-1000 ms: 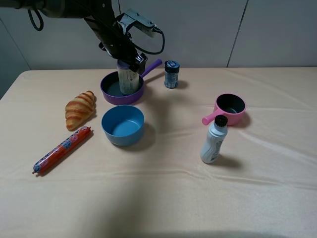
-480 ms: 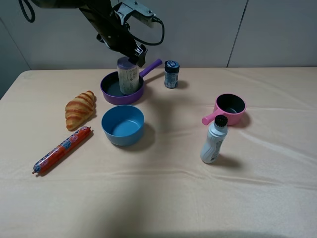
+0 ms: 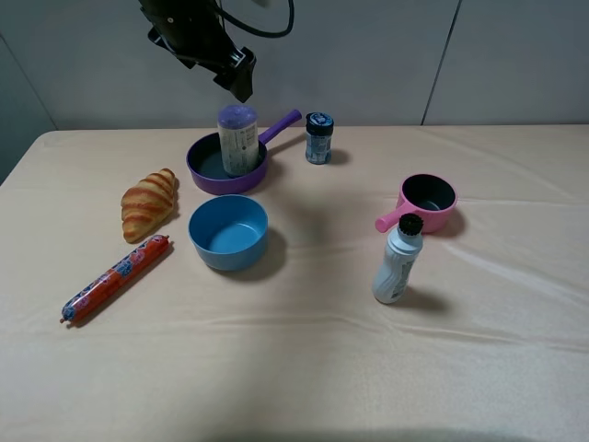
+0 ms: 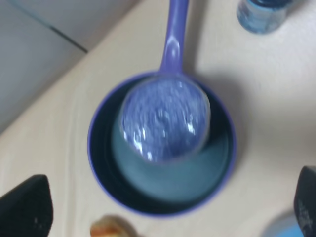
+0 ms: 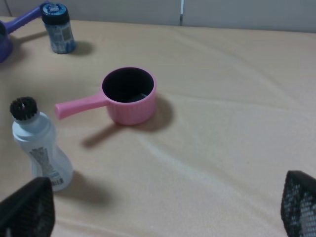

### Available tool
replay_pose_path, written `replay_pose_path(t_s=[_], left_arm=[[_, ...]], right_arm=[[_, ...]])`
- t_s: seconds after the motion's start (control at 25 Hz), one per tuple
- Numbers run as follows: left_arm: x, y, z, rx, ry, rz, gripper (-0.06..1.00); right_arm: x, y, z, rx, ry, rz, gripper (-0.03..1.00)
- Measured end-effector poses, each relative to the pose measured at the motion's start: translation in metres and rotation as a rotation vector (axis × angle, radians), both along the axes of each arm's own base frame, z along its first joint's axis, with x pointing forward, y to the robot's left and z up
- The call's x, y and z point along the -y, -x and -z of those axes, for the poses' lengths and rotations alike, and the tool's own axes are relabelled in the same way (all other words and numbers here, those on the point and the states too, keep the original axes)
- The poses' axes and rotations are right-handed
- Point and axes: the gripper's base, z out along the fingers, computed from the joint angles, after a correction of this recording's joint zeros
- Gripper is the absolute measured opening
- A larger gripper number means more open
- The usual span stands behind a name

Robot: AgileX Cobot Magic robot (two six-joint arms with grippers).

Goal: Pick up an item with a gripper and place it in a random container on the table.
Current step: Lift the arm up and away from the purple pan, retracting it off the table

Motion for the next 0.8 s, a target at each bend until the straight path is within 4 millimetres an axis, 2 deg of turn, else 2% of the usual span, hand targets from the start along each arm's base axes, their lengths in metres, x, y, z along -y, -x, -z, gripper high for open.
replay_pose_path(t_s=[0.4,0.52,0.68,0.8], left_arm=[[-0.021,0.047,-0.055,-0.123,-0.027,-0.041,0.99],[-0.03,0.069,-0.07,-0.142,-0.026,-0.061,0.99],[-0.045,0.101,-0.08,-0.16,-0.016,-0.096,0.99],[-0.06,0.133,-0.088,-0.155,0.003,-0.13,0.99]], right_arm=[[0.0,0.0,0.0,0.0,0.0,0.0,0.69],[0.0,0.0,0.0,0.0,0.0,0.0,0.69],[0.0,0.0,0.0,0.0,0.0,0.0,0.69],[0.0,0.0,0.0,0.0,0.0,0.0,0.69]])
